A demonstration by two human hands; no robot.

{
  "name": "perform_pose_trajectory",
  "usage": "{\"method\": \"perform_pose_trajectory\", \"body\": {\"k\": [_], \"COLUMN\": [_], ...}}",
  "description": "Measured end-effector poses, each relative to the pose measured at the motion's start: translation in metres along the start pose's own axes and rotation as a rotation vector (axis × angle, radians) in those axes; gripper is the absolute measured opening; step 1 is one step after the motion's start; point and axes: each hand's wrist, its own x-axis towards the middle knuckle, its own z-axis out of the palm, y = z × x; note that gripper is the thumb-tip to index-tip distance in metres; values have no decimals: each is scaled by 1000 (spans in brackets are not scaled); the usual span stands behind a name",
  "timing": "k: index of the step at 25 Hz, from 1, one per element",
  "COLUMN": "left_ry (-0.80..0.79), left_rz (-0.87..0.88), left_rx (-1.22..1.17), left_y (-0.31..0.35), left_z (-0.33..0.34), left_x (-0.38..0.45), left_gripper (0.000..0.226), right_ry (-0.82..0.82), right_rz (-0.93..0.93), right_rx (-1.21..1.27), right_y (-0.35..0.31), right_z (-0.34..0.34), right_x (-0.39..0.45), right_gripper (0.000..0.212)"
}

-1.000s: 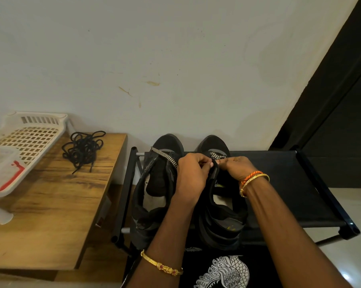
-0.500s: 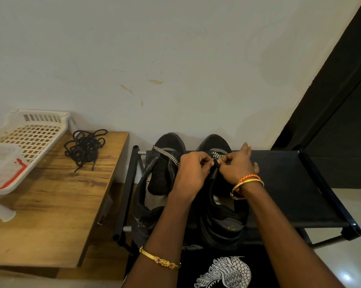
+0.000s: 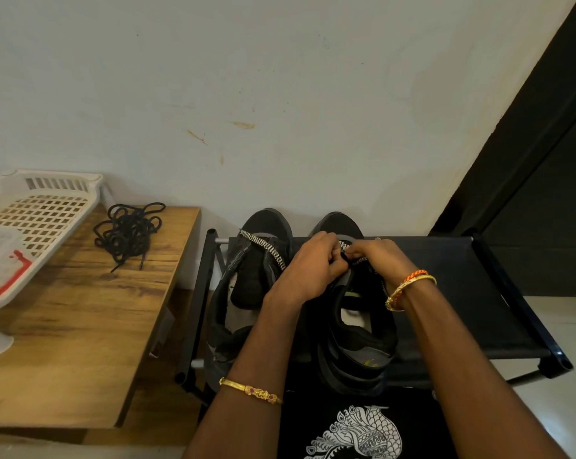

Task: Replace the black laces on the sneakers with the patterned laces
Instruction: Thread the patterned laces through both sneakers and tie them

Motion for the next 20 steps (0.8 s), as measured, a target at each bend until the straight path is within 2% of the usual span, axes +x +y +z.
{"method": "perform_pose_trajectory", "body": {"k": [3, 7, 10, 12, 15, 18, 20], "left_ry": [-6, 30, 54, 58, 108, 208, 198], "left_rz": [-9, -53, -126, -189, -304, -381, -389], "left_rx": [-36, -76, -131, -286, -584, -603, -550], "left_y": [-3, -5, -4, -1, 2, 2, 2], "left_z": [1, -1, -2, -3, -6, -6, -7], "left_x": [0, -2, -3, -4, -4, -5, -9], "left_gripper": [30, 29, 24, 20, 17, 16, 13], "right_ry": [-73, -116, -54, -38, -24, 107, 169], "right_rz": [-14, -67, -116, -167, -157, -194, -219], "right_rx": [-47, -117, -134, -123, -130, -165, -259], "right_y": [13, 23, 10, 11, 6, 10, 10], "right_z": [-3, -10, -9, -9, -7, -7, -6], "right_x": [1, -5, -27, -26, -24, -20, -18], "right_gripper": [37, 33, 5, 11, 8, 16, 17]}}
